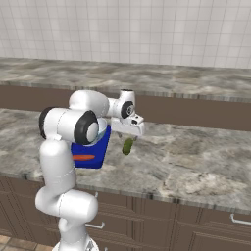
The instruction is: Place the two vegetables and bowl onto the tray for setting up a vegetable dip station.
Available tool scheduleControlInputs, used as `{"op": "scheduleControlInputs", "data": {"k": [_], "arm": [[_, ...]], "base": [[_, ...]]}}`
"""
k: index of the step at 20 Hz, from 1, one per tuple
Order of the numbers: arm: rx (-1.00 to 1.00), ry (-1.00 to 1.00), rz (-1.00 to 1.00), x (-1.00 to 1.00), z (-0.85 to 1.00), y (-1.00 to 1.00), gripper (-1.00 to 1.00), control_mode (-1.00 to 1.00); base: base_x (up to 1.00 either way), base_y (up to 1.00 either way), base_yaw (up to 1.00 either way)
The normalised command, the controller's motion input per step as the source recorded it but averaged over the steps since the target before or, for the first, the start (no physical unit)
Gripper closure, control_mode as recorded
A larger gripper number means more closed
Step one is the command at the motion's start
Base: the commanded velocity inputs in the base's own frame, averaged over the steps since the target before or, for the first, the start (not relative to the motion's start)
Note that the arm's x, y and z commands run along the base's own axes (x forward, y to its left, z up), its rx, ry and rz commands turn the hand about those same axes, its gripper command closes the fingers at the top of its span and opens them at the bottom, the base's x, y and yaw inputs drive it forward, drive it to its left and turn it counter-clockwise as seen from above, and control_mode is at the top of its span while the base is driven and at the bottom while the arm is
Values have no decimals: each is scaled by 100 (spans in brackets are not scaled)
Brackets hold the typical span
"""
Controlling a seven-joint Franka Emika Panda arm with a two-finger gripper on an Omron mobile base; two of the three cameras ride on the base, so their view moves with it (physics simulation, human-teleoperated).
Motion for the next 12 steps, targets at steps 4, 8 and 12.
{"op": "scheduleControlInputs", "data": {"k": [4,8,12], "arm": [[4,10,14,13,-22,-5,-100,-100],[6,9,13,13,-23,-4,-100,-100],[8,6,12,10,-20,-1,-100,-100]], "base": [[0,0,0],[0,0,0],[0,0,0]]}}
